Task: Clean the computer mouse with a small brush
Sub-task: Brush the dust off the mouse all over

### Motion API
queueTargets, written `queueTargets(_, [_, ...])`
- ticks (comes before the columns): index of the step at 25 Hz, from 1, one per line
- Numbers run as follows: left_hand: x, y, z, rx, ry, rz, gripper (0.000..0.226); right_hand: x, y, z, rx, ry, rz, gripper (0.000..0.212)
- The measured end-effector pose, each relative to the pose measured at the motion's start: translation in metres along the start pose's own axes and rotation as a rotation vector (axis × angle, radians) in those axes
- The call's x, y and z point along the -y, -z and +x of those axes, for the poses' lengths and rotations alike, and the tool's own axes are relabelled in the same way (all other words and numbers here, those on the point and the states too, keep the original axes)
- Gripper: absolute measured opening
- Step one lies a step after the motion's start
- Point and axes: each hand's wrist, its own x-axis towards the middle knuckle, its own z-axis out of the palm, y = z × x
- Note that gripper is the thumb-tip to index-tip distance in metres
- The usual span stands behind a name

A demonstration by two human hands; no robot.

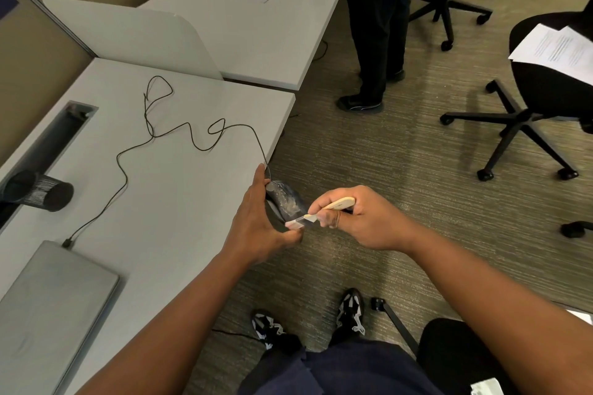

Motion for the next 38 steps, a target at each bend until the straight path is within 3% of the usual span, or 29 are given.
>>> queueTargets(13, [0.001,-0.001,0.001,-0.016,-0.05,-0.062,0.147,-0.009,0.026,-0.006,-0.037,-0.031,-0.117,0.014])
queueTargets(18, [0.0,-0.004,0.0,0.002,-0.023,-0.074,0.152,-0.006,0.014,-0.004,-0.19,0.008,0.232,0.006])
queueTargets(21, [-0.001,-0.007,0.001,0.008,-0.014,-0.077,0.152,-0.005,-0.01,0.004,-0.236,0.0,0.301,0.012])
queueTargets(38, [-0.007,-0.004,-0.001,-0.009,-0.057,-0.068,0.151,-0.011,-0.015,0.005,-0.373,-0.005,0.098,0.011])
